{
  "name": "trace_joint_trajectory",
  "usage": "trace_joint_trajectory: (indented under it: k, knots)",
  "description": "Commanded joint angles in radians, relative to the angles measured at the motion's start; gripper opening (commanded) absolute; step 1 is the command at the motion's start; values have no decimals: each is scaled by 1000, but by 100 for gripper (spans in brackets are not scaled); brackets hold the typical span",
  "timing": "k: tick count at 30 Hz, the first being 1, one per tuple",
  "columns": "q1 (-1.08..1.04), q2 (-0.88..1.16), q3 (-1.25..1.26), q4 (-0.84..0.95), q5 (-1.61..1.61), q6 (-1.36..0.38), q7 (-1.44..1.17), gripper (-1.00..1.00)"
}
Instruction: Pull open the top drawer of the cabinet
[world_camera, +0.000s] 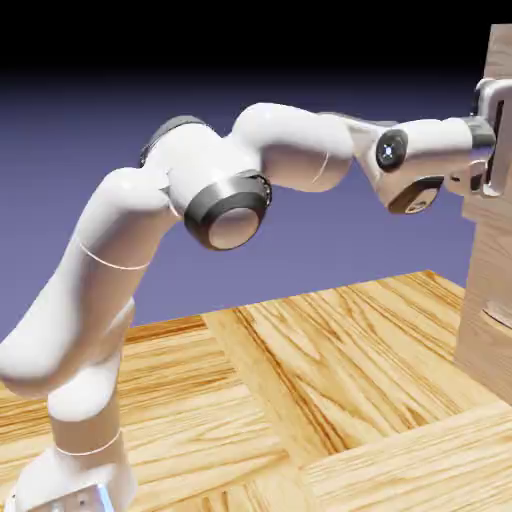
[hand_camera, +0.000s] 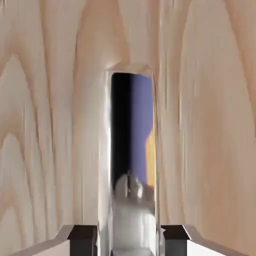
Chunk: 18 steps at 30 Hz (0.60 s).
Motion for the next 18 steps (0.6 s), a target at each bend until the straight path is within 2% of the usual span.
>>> trace_joint_trajectory:
  k: [1,18]
  knots:
    - [-22,-7,36,-7,26,4,-40,-100]
    - [-631,143,535,-408,-95,103,147,-100]
